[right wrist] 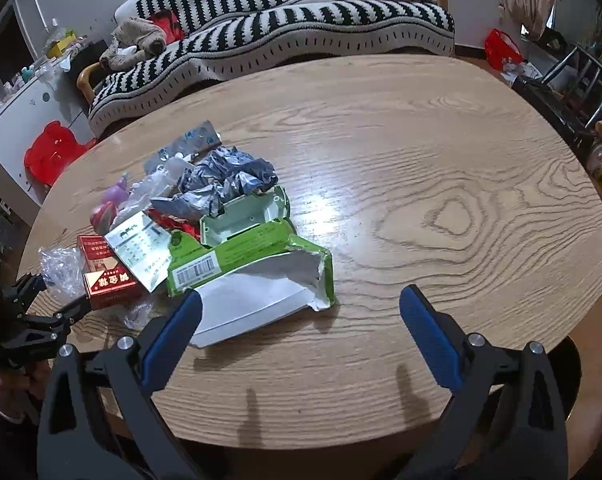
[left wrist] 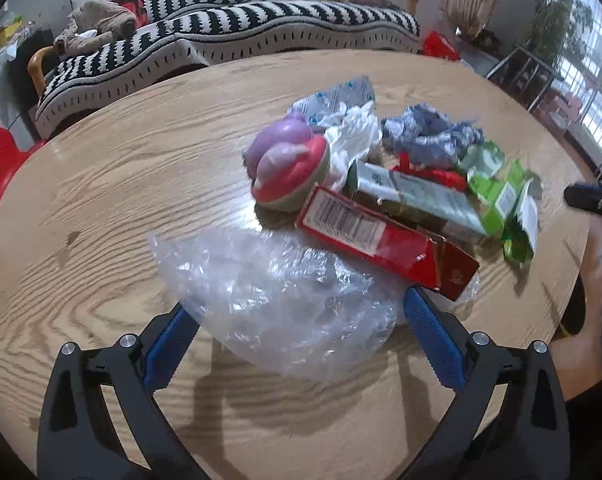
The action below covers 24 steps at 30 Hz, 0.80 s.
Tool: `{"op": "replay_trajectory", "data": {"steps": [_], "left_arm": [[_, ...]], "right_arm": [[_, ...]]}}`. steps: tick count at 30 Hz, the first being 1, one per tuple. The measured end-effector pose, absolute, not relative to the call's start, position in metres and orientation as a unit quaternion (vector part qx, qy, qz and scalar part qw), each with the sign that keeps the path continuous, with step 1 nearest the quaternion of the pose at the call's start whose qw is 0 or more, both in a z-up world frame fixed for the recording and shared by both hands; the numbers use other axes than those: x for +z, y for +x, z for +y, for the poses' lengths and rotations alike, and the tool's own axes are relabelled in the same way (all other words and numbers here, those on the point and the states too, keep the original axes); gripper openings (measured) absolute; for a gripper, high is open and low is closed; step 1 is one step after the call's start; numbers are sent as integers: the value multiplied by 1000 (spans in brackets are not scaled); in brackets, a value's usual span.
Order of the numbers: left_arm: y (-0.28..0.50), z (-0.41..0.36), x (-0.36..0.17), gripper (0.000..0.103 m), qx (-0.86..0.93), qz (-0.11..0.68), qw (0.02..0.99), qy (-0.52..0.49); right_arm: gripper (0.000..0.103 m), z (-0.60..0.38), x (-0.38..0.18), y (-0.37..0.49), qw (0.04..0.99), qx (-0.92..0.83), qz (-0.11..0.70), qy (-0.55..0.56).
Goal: Collect trash
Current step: 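Swing both tools back over the table toward the trash pile, then grasp the bubble wrap with left tool while right tool grasps the green-white box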
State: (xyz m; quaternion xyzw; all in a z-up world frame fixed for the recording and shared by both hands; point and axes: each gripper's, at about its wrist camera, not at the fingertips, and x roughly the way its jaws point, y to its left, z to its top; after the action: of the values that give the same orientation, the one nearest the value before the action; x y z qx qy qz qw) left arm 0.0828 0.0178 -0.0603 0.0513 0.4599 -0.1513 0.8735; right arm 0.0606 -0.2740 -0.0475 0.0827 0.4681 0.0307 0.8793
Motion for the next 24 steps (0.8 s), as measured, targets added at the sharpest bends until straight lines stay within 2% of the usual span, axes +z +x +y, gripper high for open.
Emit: {"op": "replay_trajectory", "data": {"steps": [8,9,10,11,13,14,15,16,18,20,21,24], "left_arm": [[88,-9,-66,96,-181,454,871,37],[87,-12,-66,93,-187,453,871,38],[85,-16,-66,82,-193,453,869,41],[83,-19,-66,74,-203,457,865,42],[79,-22,-64,47,-215,460,861,40],[77,-24,-62,41,-221,458,860,41],[74,-26,-59,33,-224,457,859,43],[72,-26,-56,26,-226,457,859,42],[69,-24,-50,19,-236,460,855,29],[65,-21,-40,14,-239,456,857,18],[62,-19,-35,9,-240,451,860,14],[55,-12,-17,7,-242,428,871,-3]], "right_arm": [[93,-276,-76,88,859,37,499,114],[92,-278,-78,90,856,40,500,124],[90,-281,-81,92,854,46,499,138],[82,-282,-82,93,850,60,499,155],[65,-286,-82,94,843,84,496,188],[56,-287,-82,93,841,91,495,198],[37,-287,-81,92,841,92,495,200],[32,-289,-79,91,840,98,492,207],[23,-291,-73,87,842,104,484,216],[17,-293,-61,81,851,105,468,212],[16,-294,-53,78,857,106,458,211],[15,-295,-35,67,872,107,431,205]]}}
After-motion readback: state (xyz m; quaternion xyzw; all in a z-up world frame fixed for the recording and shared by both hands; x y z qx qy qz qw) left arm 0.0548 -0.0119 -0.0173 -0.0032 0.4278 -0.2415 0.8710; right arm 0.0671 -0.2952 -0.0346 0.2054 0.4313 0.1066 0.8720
